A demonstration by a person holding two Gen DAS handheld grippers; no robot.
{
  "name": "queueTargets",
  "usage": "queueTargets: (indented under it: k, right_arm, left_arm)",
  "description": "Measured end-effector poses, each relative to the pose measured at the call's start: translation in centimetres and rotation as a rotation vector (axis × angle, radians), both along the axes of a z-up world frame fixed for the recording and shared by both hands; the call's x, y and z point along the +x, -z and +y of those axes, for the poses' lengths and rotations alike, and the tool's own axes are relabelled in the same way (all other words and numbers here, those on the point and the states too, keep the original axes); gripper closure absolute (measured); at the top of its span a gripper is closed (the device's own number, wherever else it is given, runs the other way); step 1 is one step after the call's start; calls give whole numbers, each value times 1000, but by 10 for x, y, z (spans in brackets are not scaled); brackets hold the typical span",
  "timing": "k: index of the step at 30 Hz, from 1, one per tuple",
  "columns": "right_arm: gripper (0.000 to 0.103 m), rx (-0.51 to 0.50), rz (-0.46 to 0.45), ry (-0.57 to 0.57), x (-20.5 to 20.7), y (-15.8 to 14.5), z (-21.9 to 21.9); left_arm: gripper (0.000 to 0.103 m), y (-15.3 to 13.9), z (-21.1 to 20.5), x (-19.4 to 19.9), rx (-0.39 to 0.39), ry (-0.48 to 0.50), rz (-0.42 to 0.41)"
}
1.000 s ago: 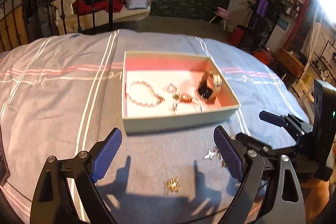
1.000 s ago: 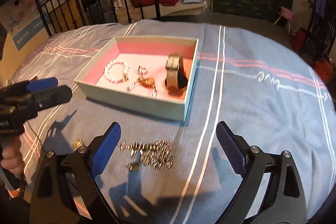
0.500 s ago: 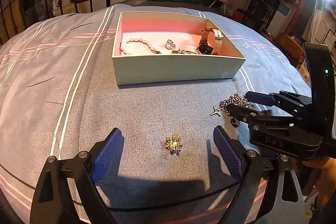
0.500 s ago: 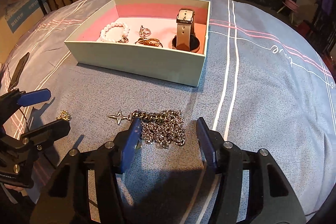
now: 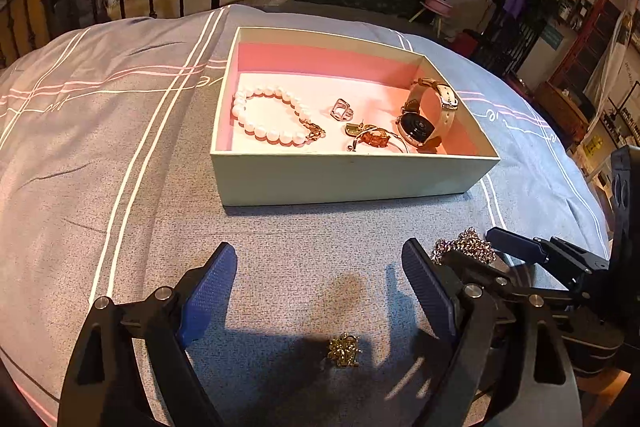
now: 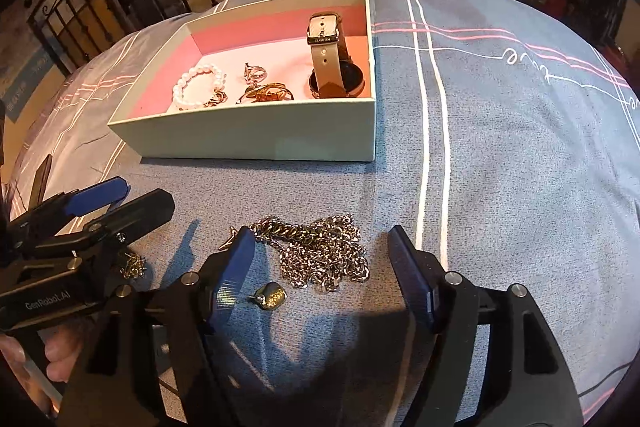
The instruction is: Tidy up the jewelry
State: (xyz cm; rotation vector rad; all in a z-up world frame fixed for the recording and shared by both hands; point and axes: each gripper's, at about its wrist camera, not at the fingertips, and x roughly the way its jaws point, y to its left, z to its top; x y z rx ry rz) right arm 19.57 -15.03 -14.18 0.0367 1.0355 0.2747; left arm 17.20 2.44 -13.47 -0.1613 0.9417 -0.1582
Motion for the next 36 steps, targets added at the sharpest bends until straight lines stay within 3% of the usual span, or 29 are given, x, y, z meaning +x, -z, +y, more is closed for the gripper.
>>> queueTargets:
  k: [2,4,7,9,10,11,13,15,17,30,36]
  right_arm:
    - [18,-53,-3,-46,-2,3,13]
    - [17,-107,-19,-71,-3,5,23]
    - [22,-79,-22,-73,-3,5,19]
    - [51,-77,-46,-74,-4,1,17]
    - [60,-69,-51,-88,-5,0,17]
    - [81,-45,-44,-107,-6,-1,16]
    - [83,-27,-43,-117,-7,-2,14]
    - [84,6,-46,-126,-8,-3,12]
    - [86,47,-62,-128,-11,-9,8]
    - [86,160,-167,-147,-23,-60,-8]
    - [86,120,-261,-198,-22,-104,-13]
  left_arm:
    - [21,2,6,-3,-21,-24,2]
    - [21,3,10,-5,-39,-36,4]
    - [21,3,8,-6,-32,-30,0]
    - [21,3,5,-5,-25,-27,0]
    - [23,3,4,-4,-18,-27,1]
    - [30,3,2,-3,-8,-22,3]
    - [49,3,-3,0,29,-11,9]
    - [86,2,-8,3,83,4,18]
    - [96,0,-11,3,94,23,13]
    - [97,-37,-20,-8,94,55,-77]
    - [97,-67,-28,-4,85,86,-141]
